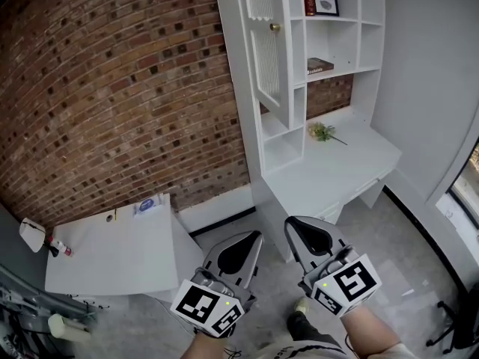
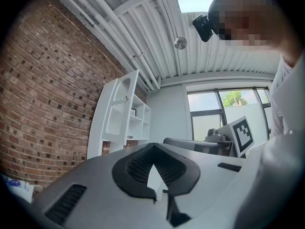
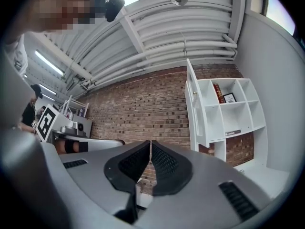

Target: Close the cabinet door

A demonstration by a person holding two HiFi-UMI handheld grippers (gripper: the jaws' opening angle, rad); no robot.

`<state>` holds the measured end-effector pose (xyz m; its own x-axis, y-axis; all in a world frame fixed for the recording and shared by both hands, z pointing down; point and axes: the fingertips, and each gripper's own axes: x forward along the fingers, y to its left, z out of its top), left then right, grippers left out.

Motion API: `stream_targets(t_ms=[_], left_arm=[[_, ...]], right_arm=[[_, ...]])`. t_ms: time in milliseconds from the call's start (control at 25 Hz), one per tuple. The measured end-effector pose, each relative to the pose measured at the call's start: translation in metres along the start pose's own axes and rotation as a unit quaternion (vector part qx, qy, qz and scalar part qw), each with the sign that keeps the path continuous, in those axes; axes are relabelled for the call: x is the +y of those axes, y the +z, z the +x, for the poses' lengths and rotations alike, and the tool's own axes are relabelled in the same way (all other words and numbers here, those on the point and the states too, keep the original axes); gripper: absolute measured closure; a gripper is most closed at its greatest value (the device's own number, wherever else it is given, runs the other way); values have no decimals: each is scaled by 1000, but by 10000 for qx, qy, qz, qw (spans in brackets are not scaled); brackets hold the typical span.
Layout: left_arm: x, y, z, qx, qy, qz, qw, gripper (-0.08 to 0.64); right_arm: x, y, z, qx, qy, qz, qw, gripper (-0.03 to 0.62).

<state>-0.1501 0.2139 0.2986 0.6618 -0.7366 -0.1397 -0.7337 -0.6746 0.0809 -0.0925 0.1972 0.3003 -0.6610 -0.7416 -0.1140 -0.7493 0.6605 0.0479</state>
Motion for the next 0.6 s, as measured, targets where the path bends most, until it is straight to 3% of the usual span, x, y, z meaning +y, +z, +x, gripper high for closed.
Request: stream_targets(t_ms=[600], left_arm=[[66,-20,170,142,464,-7,9988,549]], right_arm=[[-172,-10,86,29,134,-157,9998,571]])
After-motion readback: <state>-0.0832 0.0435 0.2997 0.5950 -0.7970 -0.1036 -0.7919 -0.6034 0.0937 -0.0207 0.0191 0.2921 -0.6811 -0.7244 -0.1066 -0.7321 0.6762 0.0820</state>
